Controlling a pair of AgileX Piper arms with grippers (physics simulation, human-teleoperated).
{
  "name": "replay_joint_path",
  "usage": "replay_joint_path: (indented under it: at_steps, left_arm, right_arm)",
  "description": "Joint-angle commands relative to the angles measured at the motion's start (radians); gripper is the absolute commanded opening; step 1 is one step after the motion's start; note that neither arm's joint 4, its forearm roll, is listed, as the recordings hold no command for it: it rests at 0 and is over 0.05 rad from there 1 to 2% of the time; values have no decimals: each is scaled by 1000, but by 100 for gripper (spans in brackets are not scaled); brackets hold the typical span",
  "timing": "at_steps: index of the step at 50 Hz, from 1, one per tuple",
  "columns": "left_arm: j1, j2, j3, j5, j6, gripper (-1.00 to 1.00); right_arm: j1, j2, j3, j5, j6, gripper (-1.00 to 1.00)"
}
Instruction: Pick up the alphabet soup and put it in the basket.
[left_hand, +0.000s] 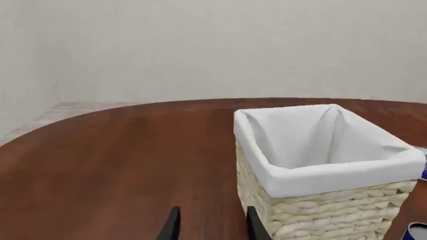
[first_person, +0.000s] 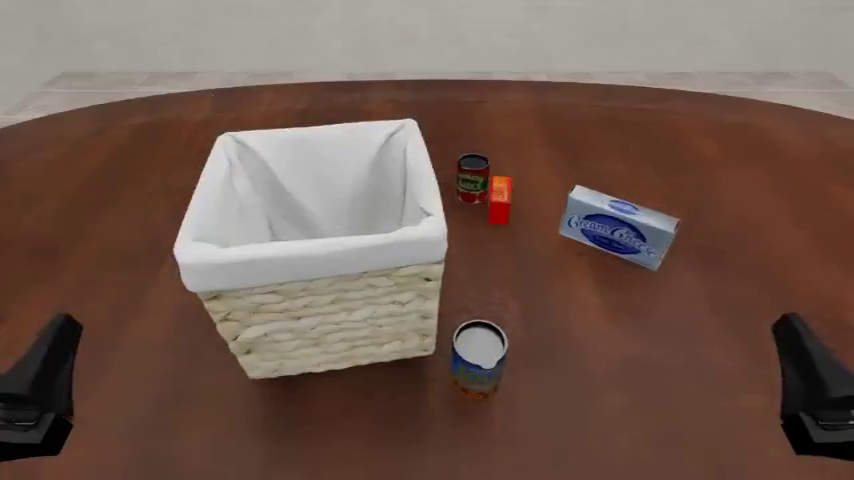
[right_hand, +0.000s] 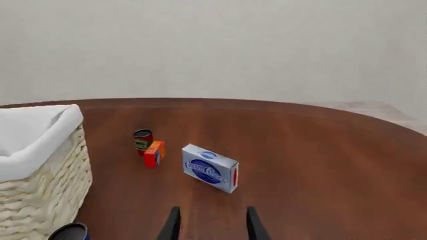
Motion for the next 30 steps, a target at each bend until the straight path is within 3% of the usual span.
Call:
replay_joint_path:
  at_steps: [1, 24, 27, 30]
  left_arm:
    - [0, 0, 0, 0, 0, 100]
    - [0, 0, 0, 0, 0, 100]
    - [0, 0, 0, 0, 0, 100]
    - [0, 0, 0, 0, 0, 100]
  right_arm:
    - [-11, 2, -1, 0, 11, 100]
    - [-17, -2, -7, -4, 19, 100]
    - [-11, -1, -28, 9, 62, 100]
    - [-6, -2, -67, 31, 39, 100]
